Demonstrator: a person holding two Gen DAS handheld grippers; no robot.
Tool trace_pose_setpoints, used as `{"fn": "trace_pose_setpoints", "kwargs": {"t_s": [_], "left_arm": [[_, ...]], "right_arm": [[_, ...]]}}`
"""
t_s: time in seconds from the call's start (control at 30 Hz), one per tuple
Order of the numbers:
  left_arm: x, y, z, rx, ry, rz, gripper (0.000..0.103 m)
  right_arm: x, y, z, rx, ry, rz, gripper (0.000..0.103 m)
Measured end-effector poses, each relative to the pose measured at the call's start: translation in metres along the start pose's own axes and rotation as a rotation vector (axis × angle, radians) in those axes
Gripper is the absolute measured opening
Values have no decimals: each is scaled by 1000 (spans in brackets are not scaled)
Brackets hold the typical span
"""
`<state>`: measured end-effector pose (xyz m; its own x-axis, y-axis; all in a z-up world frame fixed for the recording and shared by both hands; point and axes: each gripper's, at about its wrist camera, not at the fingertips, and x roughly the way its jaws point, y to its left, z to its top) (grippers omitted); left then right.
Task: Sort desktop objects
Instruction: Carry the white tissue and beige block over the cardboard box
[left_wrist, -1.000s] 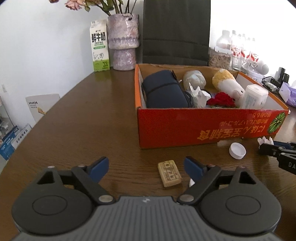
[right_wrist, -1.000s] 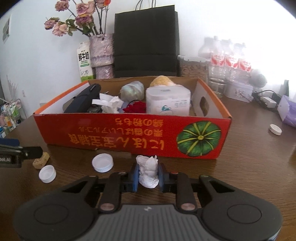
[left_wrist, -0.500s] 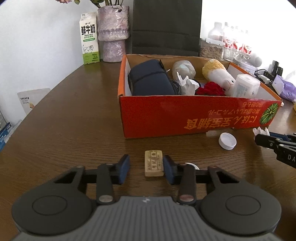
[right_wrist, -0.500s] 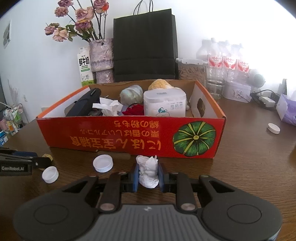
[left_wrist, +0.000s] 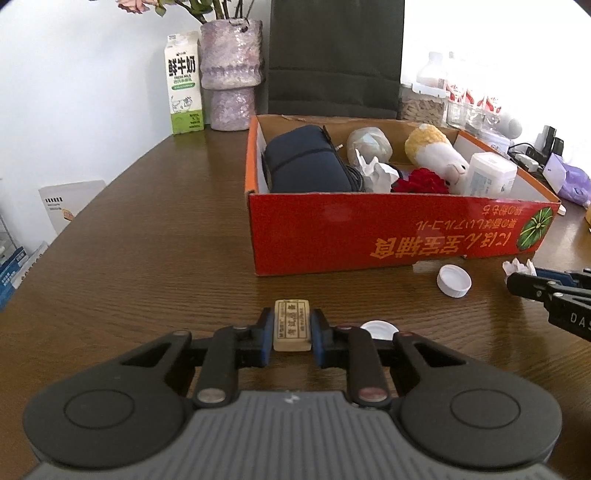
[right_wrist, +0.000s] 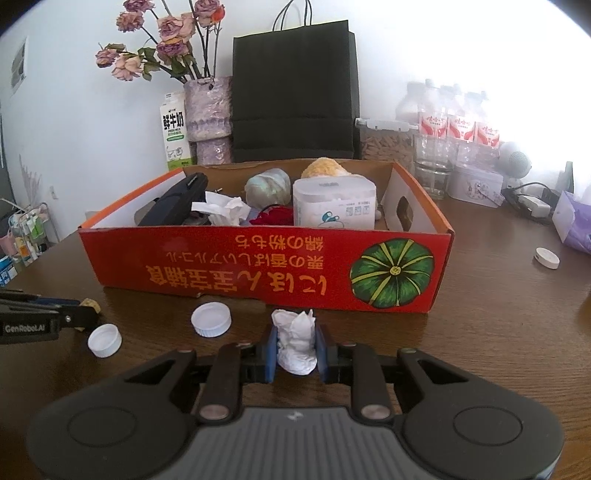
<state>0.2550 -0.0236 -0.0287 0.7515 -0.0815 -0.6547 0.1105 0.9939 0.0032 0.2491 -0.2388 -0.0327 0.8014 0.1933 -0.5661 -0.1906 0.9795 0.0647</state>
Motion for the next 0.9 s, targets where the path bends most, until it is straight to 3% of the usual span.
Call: {"fn": "trace_pose_setpoints", "kwargs": {"t_s": [0.37,0.63,0.9], "left_arm": [[-28,9,15,-26,-98,-5,21],[-49,2,53,-13,-225,-36,22],[-48,-20,85,18,-306,-83,22]], "right_arm": [[-10,2,8,2,-31,0,20],[-33,11,51,-35,-145,11,20],[-26,29,89,-53,-205,24,20]]}}
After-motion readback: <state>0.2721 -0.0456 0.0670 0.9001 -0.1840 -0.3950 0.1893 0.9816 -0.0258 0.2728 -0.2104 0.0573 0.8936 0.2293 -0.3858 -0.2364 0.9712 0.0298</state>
